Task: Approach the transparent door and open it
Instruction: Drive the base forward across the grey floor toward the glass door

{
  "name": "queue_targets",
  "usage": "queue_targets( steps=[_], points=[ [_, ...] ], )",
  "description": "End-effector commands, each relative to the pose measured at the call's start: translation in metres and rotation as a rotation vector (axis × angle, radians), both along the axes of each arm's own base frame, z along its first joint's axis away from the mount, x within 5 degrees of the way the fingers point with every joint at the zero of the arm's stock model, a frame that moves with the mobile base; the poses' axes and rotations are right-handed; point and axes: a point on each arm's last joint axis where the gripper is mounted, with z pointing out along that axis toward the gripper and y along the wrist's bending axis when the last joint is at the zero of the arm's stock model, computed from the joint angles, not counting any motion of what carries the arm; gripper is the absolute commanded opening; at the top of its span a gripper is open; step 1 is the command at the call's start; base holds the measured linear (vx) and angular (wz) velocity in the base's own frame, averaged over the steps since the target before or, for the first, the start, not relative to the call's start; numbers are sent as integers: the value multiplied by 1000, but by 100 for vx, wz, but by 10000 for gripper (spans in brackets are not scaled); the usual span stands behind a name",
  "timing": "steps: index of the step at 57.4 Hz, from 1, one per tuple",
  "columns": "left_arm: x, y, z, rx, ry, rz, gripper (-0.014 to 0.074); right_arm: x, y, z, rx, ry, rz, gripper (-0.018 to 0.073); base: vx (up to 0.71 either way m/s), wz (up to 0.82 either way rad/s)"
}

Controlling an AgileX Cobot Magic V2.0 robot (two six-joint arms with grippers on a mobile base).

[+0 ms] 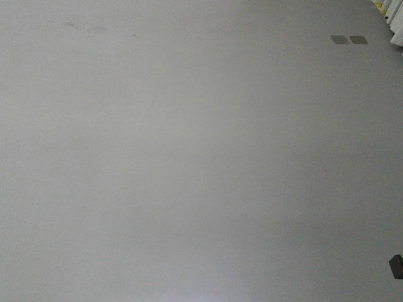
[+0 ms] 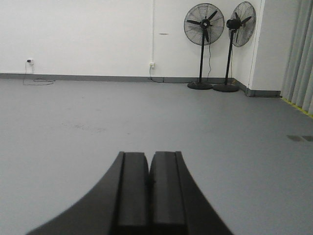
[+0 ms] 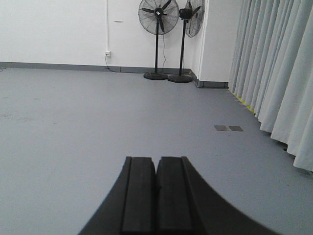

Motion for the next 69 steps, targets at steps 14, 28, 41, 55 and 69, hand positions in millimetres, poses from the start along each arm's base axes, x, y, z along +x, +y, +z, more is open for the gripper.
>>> queue_targets(
  steps=[14,28,41,55,69],
  points=[
    [0,0,-3,-11,-59,-5,-6,0,0,3,-13,-78,-4,-5,0,0],
    [0,0,-3,-11,-59,-5,-6,0,0,3,-13,-78,-4,-5,1,2],
    [0,0,-3,-11,-58,-5,-6,0,0,3,-13,-78,-4,-5,7,0],
    [0,0,-3,-11,-58,-5,-6,0,0,3,-13,-78,-4,-5,17,3],
    [0,0,-3,-11,-58,-5,-6,0,0,3,-13,-78,-4,-5,27,6]
  ],
)
